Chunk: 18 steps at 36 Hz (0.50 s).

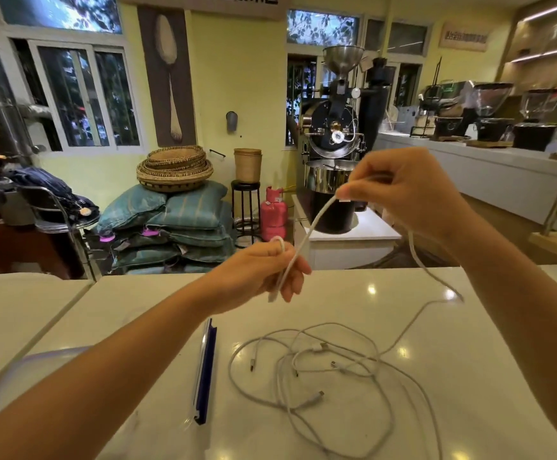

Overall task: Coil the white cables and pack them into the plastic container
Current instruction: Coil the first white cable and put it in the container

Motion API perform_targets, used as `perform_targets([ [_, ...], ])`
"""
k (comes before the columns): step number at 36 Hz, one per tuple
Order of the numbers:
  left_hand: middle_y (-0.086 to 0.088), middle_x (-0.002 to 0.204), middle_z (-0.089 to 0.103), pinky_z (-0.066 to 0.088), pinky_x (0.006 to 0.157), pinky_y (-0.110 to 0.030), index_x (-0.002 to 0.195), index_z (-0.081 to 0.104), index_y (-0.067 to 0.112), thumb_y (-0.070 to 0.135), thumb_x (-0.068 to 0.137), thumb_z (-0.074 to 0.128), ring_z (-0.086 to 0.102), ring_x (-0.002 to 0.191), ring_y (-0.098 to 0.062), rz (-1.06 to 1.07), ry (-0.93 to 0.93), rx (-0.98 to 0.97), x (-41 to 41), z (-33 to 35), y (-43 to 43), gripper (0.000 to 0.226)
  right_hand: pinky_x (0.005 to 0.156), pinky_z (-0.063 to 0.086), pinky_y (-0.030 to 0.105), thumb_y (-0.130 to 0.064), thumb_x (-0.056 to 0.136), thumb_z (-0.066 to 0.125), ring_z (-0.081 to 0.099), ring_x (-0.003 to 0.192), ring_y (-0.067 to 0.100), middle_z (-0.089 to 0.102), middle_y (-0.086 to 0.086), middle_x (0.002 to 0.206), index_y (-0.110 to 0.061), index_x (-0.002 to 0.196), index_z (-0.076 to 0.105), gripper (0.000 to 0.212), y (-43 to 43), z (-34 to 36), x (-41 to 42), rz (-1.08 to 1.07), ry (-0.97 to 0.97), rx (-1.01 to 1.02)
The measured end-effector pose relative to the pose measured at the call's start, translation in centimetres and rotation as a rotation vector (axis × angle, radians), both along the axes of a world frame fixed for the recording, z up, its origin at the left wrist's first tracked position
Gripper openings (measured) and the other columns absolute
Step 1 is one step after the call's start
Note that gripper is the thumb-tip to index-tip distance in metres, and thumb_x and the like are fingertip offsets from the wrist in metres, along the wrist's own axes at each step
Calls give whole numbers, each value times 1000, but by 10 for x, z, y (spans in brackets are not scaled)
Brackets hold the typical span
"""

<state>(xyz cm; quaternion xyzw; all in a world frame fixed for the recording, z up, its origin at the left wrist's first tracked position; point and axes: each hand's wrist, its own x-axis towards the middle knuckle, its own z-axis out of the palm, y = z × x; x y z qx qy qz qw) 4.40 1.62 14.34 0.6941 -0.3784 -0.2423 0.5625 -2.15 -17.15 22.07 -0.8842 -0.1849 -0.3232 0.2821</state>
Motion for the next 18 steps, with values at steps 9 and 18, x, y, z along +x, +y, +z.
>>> perform_targets([
  [9, 5, 50, 51, 43, 52, -19, 69, 66, 15, 20, 86, 33, 45, 45, -7, -358, 285, -312, -42, 10, -13, 38, 45, 41, 6, -3, 82, 58, 49, 42, -3, 57, -10, 49, -14, 65, 49, 22, -2, -15, 44, 240, 166, 552],
  [18, 4, 48, 53, 44, 47, -18, 68, 52, 10, 18, 93, 36, 47, 41, -6, -85, 235, -553, -25, 36, -32, 30, 43, 30, 18, -26, 95, 39, 41, 43, 4, 48, -8, 46, -14, 70, 47, 29, 61, -110, 54, 365, 513, 1019],
])
